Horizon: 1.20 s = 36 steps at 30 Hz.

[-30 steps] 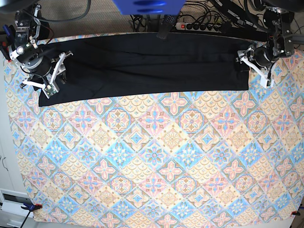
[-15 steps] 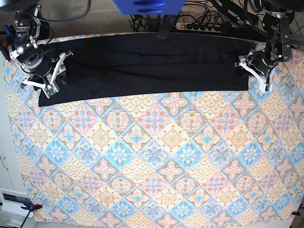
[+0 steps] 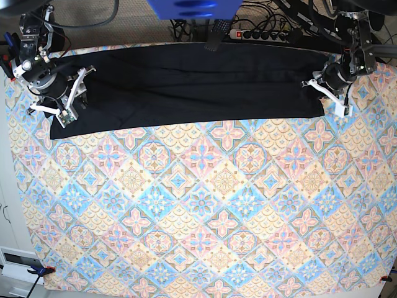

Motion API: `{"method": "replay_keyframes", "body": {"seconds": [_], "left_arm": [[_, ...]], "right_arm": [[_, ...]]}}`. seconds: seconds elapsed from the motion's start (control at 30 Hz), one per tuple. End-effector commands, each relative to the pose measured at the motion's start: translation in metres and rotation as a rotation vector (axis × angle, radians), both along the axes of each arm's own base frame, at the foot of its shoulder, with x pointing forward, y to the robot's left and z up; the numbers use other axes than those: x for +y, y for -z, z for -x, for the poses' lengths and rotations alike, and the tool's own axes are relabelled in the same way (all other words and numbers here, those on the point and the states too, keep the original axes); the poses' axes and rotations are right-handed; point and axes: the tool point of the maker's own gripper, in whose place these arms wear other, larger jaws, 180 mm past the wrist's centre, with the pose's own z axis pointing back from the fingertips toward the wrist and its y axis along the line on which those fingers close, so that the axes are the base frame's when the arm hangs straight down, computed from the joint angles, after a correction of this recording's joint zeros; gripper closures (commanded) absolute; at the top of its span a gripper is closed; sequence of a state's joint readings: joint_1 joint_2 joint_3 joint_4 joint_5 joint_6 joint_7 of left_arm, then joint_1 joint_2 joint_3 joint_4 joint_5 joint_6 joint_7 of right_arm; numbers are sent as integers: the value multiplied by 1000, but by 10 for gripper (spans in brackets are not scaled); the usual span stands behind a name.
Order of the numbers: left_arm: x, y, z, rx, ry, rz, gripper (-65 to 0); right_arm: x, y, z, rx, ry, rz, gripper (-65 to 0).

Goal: Fold the T-shirt properly
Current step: 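Grasp the strip's end with the left gripper and tuck it inward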

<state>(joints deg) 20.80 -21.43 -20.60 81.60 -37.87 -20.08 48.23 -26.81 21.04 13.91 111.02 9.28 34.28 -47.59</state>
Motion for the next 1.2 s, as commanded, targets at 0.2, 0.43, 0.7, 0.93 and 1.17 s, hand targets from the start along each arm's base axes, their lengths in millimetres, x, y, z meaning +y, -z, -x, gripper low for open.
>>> {"method": "replay_keyframes", "body": {"seconds": [0.2, 0.43, 0.7, 0.93, 1.17], "left_arm": [[59, -35, -17, -90, -86, -97, 0], [87, -59, -22, -146, -132, -149, 0], [40, -101, -32, -273, -27, -166, 0], [-33, -118, -29, -303, 106, -99, 0], [-77, -112, -32, -316, 89, 15, 0]], "right_arm": [[-1, -10, -7, -39, -11, 4, -259], [0, -11, -7, -40, -13, 3, -259], [-1, -11, -8, -42, -13, 2, -259], [-1, -11, -8, -43, -13, 2, -259], [-1, -11, -9, -45, -11, 3, -259]]}}
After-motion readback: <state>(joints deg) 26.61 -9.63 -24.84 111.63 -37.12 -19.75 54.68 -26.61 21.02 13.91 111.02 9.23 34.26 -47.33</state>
